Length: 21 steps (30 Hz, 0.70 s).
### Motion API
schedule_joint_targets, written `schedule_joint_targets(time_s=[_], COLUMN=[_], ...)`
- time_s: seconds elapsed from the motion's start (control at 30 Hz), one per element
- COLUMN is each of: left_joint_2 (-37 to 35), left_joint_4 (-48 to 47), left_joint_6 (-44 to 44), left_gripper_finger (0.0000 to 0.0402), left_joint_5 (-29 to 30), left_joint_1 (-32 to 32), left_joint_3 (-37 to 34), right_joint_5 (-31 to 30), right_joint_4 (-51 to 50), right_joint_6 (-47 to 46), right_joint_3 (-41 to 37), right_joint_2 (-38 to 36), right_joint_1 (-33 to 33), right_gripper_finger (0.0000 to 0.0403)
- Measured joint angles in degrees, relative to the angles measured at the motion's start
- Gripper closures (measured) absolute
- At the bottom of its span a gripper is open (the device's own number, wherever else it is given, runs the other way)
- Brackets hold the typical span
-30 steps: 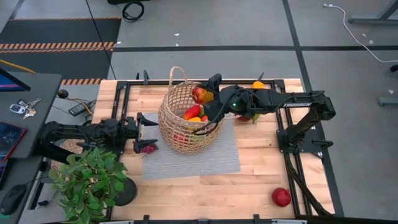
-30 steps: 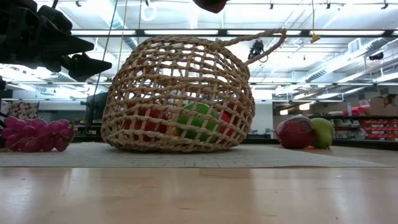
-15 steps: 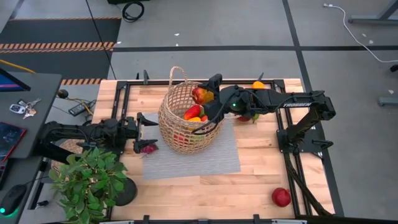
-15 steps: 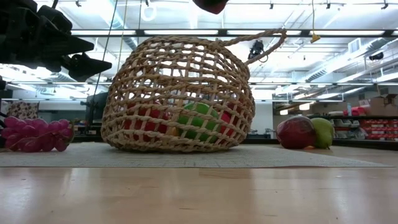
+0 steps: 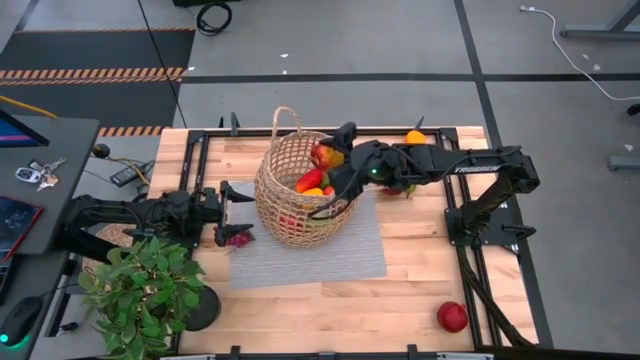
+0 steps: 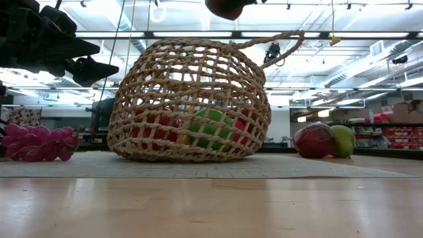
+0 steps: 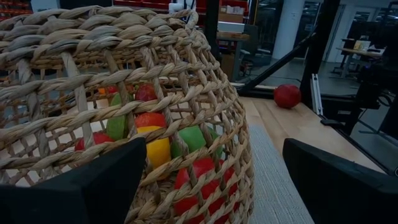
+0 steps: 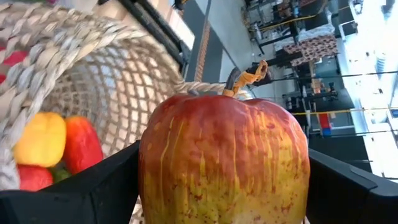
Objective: Build produce basket
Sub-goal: Put the red and yellow apple into the brown basket
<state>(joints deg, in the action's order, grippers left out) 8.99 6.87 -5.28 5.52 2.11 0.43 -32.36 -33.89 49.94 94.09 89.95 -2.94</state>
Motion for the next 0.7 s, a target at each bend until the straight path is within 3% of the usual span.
schedule_joint_targets(time_s=[0.37,0.7], left_joint_2=[0.0,-0.02], left_joint_4=[0.0,0.0], left_joint_6=[-0.02,0.0], left_gripper_finger=[0.0015,0.0015], left_joint_5=[0.0,-0.01], left_joint_1=[0.0,-0.01], left_joint_3=[0.0,0.0], right_joint_5=[0.72,0.91], right_joint_4=[0.66,8.99], right_joint_6=[-3.17,-3.31], right_joint_3=[-3.03,-3.24], right_joint_2=[0.04,0.04], right_joint_1=[0.96,0.37], right_gripper_finger=[0.0038,0.0038])
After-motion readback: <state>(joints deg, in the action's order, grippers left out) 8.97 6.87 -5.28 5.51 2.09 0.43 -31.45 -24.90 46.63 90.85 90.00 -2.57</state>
